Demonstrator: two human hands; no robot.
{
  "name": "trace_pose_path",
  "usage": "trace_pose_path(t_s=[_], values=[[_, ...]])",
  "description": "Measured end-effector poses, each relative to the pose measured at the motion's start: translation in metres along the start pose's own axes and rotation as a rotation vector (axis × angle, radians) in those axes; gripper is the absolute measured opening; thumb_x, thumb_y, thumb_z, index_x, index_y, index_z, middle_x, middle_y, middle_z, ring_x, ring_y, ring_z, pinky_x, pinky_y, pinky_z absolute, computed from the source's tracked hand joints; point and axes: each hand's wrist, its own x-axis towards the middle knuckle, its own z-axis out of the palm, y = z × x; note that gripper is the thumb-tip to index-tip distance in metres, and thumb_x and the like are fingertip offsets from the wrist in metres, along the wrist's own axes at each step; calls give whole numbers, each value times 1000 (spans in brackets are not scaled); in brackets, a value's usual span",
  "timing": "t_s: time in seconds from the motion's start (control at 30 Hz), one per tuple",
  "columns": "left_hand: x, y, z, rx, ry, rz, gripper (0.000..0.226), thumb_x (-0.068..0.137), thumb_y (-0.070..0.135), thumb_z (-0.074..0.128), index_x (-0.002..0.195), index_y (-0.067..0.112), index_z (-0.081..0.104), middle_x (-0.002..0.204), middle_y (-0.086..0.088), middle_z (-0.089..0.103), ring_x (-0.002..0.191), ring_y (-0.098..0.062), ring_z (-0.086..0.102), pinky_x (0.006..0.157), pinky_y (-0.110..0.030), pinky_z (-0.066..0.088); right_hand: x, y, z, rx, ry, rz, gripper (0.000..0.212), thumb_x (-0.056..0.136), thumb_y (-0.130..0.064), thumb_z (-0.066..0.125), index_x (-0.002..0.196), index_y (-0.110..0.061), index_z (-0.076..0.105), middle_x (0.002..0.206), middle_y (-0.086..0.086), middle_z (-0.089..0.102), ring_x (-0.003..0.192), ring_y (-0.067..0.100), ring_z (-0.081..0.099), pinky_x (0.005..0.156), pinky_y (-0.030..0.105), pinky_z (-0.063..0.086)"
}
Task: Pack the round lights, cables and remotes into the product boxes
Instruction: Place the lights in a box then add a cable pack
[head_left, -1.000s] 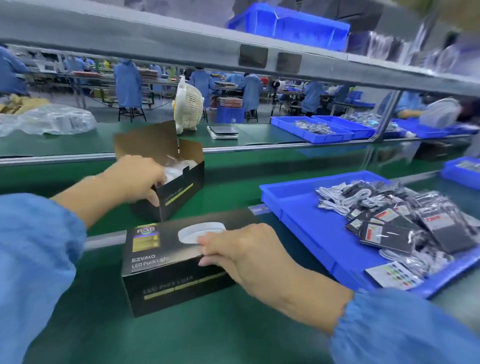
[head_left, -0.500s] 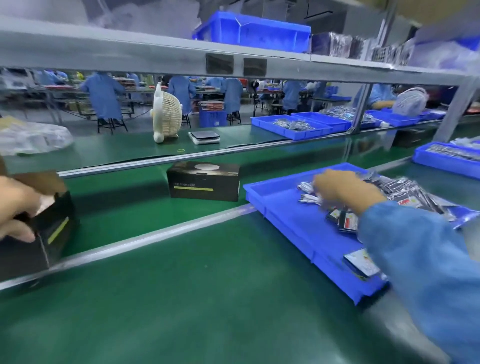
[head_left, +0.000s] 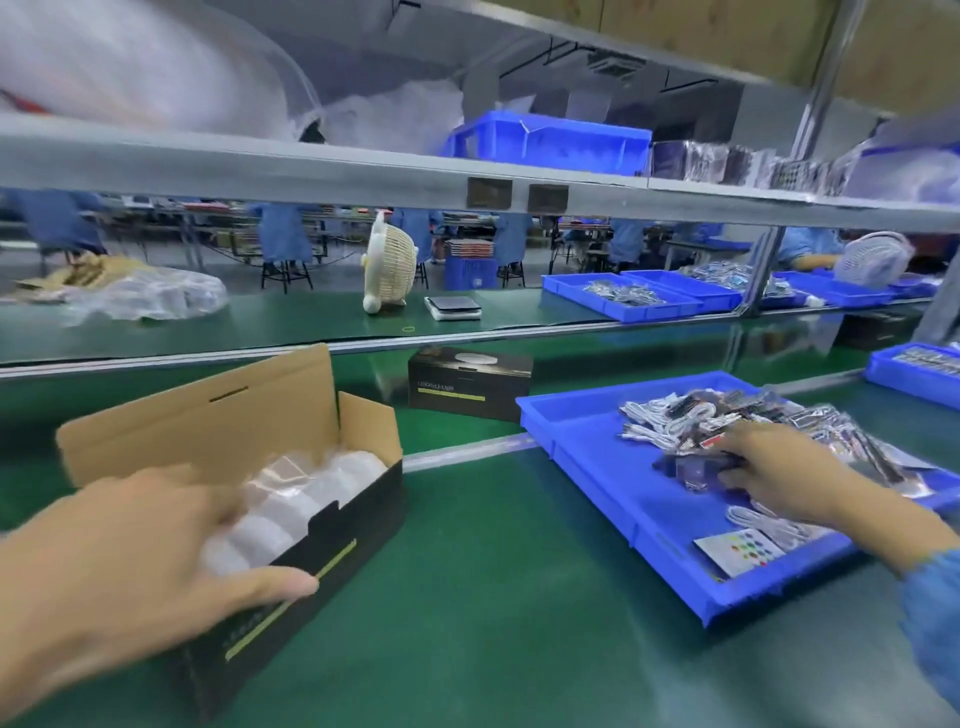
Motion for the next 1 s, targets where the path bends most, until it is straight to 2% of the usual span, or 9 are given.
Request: trace_pose_path(t_s=[0.07, 0.17, 0.3, 0.43, 0.63, 0.73, 0.8, 0.87, 1.0], values=[[5, 23, -9, 93, -33, 25, 98, 35, 110, 25, 112, 53, 48, 79, 19, 56, 78, -10, 60, 66, -28, 46, -4, -38, -28, 281, 306, -147, 38, 86, -12, 72, 74, -39, 49, 77, -14, 54, 77, 5, 57, 67, 16, 38], [8, 54, -18, 280, -155, 31, 66, 72, 77, 56, 124, 39, 40, 103, 11, 60, 98, -21, 63, 66, -32, 37, -6, -127, -62, 641, 463, -495, 24, 83, -8, 75, 101, -22, 67, 88, -21, 63, 80, -4, 59, 75, 6, 43], [8, 71, -22, 354, -228, 82, 52, 89, 22, 61, 134, 32, 37, 127, 2, 56, 113, -26, 60, 72, -32, 35, 23, -238, -81, 510, 346, -815, 25, 86, -8, 66, 111, -14, 66, 98, -6, 63, 92, 11, 56, 82, 28, 46], [-6, 86, -4, 310, -200, 169, 63, 91, 1, 47, 146, 20, 24, 130, -14, 49, 115, -31, 56, 77, -40, 45, 51, -316, -72, 140, 141, -935, 26, 89, -10, 55, 114, -16, 64, 113, 2, 59, 105, 23, 53, 86, 41, 45], [-28, 83, 6, 244, -179, 113, 47, 101, 24, 37, 146, 30, 21, 135, -18, 38, 124, -33, 43, 96, -50, 39, 38, -327, -40, 299, -157, -986, 13, 97, -12, 51, 104, -9, 62, 103, 9, 67, 95, 27, 57, 86, 39, 45], [-30, 72, -8, 199, -16, 29, 67, 87, 63, 52, 136, 24, 25, 140, -8, 24, 125, -29, 37, 91, -42, 39, 47, -294, -57, 519, 21, -943, 20, 96, -10, 54, 111, -9, 67, 107, 6, 62, 100, 19, 56, 90, 29, 43], [-30, 70, -21, 151, 145, -42, 71, 78, 78, 37, 125, 25, 43, 130, -9, 37, 111, -30, 47, 84, -39, 46, 58, -274, -65, 376, 161, -856, 23, 94, -16, 58, 115, -20, 67, 109, 0, 61, 103, 19, 55, 88, 33, 43], [-28, 71, -14, 220, 135, -38, 75, 81, 82, 22, 128, 25, 35, 121, -6, 45, 109, -26, 46, 90, -37, 42, 63, -269, -61, 74, 179, -750, 30, 93, -21, 57, 121, -30, 58, 111, -4, 63, 104, 23, 57, 80, 34, 44], [-18, 82, 1, 272, 45, -60, 77, 81, 85, 33, 136, 31, 28, 120, 0, 54, 106, -21, 58, 80, -32, 42, 55, -288, -35, -281, 368, -724, 27, 92, -15, 45, 110, -22, 63, 111, 6, 54, 103, 30, 53, 78, 37, 33]])
